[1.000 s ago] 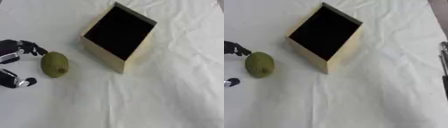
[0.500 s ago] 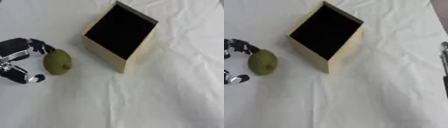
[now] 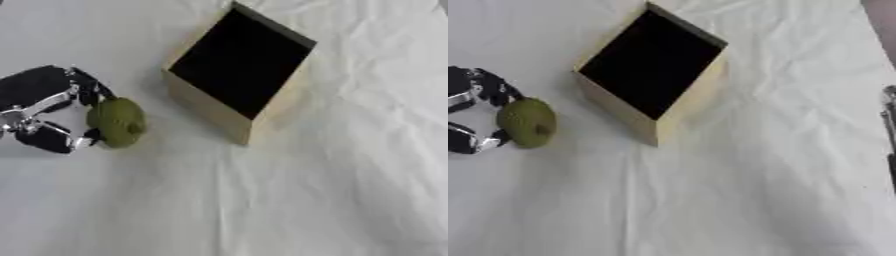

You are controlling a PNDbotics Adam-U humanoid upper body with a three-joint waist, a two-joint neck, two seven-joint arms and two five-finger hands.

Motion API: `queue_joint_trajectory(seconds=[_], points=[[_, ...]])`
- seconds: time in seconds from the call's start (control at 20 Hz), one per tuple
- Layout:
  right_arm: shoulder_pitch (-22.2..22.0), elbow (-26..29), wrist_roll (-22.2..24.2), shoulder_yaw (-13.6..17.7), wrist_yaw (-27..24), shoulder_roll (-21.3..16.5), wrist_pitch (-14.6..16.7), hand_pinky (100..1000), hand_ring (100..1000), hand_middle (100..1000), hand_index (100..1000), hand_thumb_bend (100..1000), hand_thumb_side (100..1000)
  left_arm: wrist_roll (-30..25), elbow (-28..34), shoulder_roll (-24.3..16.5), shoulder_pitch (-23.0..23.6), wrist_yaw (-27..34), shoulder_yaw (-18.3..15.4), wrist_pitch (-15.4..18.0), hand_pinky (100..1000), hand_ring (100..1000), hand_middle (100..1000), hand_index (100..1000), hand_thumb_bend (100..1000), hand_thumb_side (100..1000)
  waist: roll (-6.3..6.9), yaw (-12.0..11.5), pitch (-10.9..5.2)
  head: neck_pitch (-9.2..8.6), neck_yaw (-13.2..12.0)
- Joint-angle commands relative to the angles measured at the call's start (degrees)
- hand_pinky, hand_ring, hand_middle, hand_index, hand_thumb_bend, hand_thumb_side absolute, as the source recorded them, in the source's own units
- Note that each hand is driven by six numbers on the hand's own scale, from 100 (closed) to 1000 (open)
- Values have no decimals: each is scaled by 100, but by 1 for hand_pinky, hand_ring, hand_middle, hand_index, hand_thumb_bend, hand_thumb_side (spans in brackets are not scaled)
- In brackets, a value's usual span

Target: Pick up objects on the table and place them in the box.

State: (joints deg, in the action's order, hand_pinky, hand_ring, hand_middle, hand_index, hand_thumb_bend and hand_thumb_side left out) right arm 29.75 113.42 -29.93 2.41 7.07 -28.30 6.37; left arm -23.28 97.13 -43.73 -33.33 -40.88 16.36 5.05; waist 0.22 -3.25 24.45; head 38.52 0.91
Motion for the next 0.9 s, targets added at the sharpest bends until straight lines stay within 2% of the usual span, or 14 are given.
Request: queue_joint_trajectory(seconds=[0.05, 0.3, 0.45, 0.5, 0.55, 0.75, 0.9], points=[[53, 117, -5, 33, -33, -69, -3, 824, 712, 697, 845, 388, 623, 280, -99, -5, -112, -248, -7, 22, 490, 426, 351, 619, 277, 100, -2, 0, -101, 0, -21], [42, 117, -13, 38, -37, -72, -8, 824, 709, 695, 845, 389, 624, 704, -32, -4, -93, -265, -63, -27, 401, 325, 248, 524, 197, 100, -4, -6, -97, 21, -26], [41, 117, -11, 36, -37, -73, -9, 824, 709, 695, 845, 390, 623, 955, 220, -75, -51, -128, -152, -134, 353, 284, 210, 493, 192, 100, -3, -18, -99, 26, -16], [40, 117, -11, 37, -37, -75, -8, 824, 709, 695, 845, 390, 623, 1034, 339, -111, -31, -78, -196, -177, 339, 272, 196, 481, 139, 100, -3, -22, -101, 27, -11], [39, 117, -12, 39, -38, -77, -7, 824, 709, 695, 845, 390, 623, 1106, 464, -148, -9, -28, -239, -221, 331, 264, 186, 473, 191, 100, -4, -26, -103, 27, -8], [41, 117, -12, 40, -38, -85, -4, 824, 708, 694, 846, 389, 623, 1301, 910, -277, 49, 136, -395, -381, 310, 235, 139, 437, 198, 100, -3, -42, -113, 24, 7], [44, 117, -9, 39, -39, -87, -2, 824, 708, 694, 846, 388, 623, 1379, 1143, -361, 73, 172, -480, -430, 306, 231, 139, 436, 204, 100, -2, -51, -122, 18, 30]])
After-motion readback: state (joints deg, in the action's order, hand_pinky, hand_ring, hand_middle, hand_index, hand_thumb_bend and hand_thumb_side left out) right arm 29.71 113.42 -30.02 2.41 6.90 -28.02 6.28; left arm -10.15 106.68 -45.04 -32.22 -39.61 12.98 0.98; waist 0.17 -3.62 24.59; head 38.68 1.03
